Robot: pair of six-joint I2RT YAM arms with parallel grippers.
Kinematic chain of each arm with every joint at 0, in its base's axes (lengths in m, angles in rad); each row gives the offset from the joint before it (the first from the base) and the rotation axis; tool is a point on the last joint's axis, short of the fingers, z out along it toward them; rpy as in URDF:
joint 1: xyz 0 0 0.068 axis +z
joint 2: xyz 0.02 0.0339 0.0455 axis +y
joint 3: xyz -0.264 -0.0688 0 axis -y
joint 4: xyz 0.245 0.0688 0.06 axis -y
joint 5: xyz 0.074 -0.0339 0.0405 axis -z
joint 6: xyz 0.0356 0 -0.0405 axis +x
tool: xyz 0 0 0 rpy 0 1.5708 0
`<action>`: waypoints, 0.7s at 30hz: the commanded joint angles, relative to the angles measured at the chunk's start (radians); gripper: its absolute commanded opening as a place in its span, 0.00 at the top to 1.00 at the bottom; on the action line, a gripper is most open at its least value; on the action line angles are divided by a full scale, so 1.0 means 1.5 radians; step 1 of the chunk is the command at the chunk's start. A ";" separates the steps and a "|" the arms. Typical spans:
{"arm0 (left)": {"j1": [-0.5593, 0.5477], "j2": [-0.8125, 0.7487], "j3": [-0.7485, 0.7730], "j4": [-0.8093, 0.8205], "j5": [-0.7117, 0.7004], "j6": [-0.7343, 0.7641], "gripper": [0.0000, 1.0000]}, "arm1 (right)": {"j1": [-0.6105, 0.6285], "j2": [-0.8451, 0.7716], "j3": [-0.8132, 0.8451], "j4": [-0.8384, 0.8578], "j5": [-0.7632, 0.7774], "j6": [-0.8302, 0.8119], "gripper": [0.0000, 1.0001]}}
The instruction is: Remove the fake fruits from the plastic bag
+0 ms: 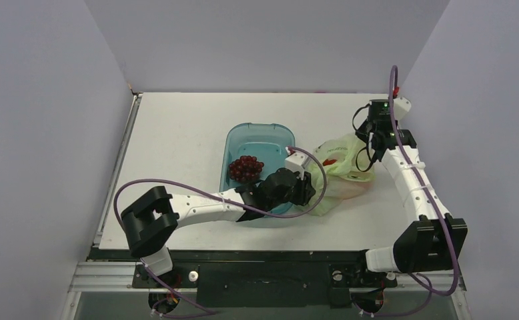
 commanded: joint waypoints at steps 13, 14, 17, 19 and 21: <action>0.017 -0.077 0.125 -0.078 0.055 0.033 0.37 | 0.052 -0.215 -0.070 -0.051 -0.114 -0.107 0.40; 0.022 -0.063 0.146 -0.090 0.063 0.037 0.31 | 0.053 -0.224 -0.093 -0.051 -0.123 -0.101 0.39; 0.043 -0.020 0.201 -0.122 0.102 0.052 0.23 | 0.054 -0.254 -0.135 -0.045 -0.139 -0.084 0.38; 0.049 0.018 0.251 -0.157 0.117 0.066 0.22 | 0.050 -0.263 -0.167 -0.032 -0.140 -0.072 0.39; 0.049 0.059 0.299 -0.197 0.117 0.081 0.24 | 0.031 -0.260 -0.201 -0.011 -0.177 -0.068 0.49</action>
